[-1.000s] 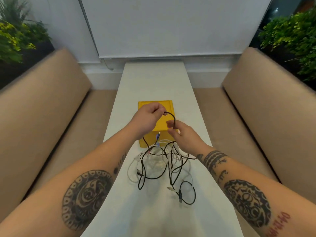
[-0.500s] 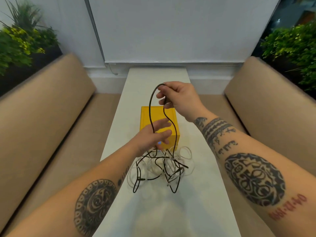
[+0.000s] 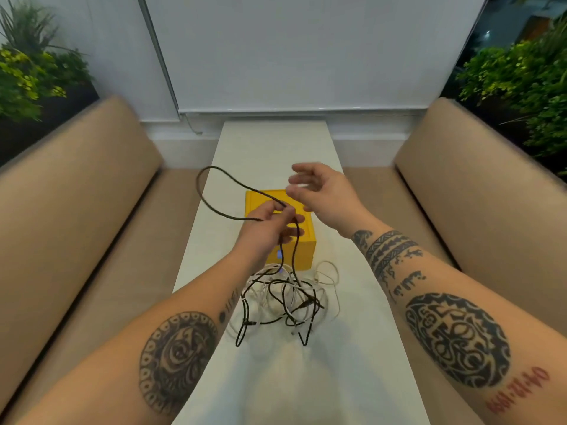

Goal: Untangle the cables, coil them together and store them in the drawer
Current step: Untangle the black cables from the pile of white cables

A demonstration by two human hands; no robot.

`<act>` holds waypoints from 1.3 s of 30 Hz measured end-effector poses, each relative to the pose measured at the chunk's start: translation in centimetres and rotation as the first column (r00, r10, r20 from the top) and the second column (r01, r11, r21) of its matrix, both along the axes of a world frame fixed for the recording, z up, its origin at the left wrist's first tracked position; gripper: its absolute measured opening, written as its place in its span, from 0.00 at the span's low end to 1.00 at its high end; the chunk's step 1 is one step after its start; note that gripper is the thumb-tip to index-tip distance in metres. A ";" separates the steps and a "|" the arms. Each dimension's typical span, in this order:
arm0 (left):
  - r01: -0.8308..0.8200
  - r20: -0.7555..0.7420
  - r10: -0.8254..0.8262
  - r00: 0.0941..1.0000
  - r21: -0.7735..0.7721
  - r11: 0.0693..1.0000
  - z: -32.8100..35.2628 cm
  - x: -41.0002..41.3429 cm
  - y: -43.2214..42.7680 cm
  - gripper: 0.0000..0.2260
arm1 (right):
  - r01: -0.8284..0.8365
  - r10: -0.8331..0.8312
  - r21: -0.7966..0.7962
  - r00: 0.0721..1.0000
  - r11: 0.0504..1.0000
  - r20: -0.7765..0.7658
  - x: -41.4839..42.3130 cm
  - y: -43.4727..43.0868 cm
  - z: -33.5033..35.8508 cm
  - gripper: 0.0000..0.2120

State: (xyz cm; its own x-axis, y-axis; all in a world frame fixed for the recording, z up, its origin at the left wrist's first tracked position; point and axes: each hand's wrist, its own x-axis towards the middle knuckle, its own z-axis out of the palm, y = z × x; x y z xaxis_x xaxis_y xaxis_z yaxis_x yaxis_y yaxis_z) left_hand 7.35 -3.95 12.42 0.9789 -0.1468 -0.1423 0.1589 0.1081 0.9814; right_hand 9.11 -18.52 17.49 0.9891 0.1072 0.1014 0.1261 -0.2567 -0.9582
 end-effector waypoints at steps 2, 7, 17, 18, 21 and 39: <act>-0.075 -0.013 0.075 0.997 -0.071 0.995 0.5 0.7 0.3 0.04 | -0.033 0.005 -0.178 0.988 0.983 -0.156 -0.9 -0.9 -1.8 0.22; -0.151 -0.057 0.142 0.988 -0.192 0.970 0.9 1.4 0.6 0.05 | -0.403 0.250 -0.499 0.904 0.767 -0.347 -4.6 -0.5 -6.9 0.07; 0.172 -0.052 -0.164 0.985 0.337 0.926 -3.7 -0.7 2.5 0.11 | -0.010 -0.005 -0.126 0.993 0.992 -0.115 -1.8 0.3 -4.9 0.10; 0.223 -0.059 -0.217 0.974 0.381 0.897 -4.4 -1.0 2.4 0.10 | -0.004 -0.003 -0.062 0.994 0.998 -0.112 -1.5 0.5 -3.9 0.08; 0.202 -0.034 -0.220 0.975 0.551 0.810 -5.3 -1.8 2.2 0.07 | 0.019 -0.013 0.073 0.996 0.997 -0.084 -0.7 0.9 -1.4 0.07; 0.226 -0.091 -0.209 0.974 0.521 0.823 -4.6 -1.4 1.4 0.13 | 0.087 -0.055 0.284 0.992 0.955 -0.117 -0.2 1.6 0.3 0.05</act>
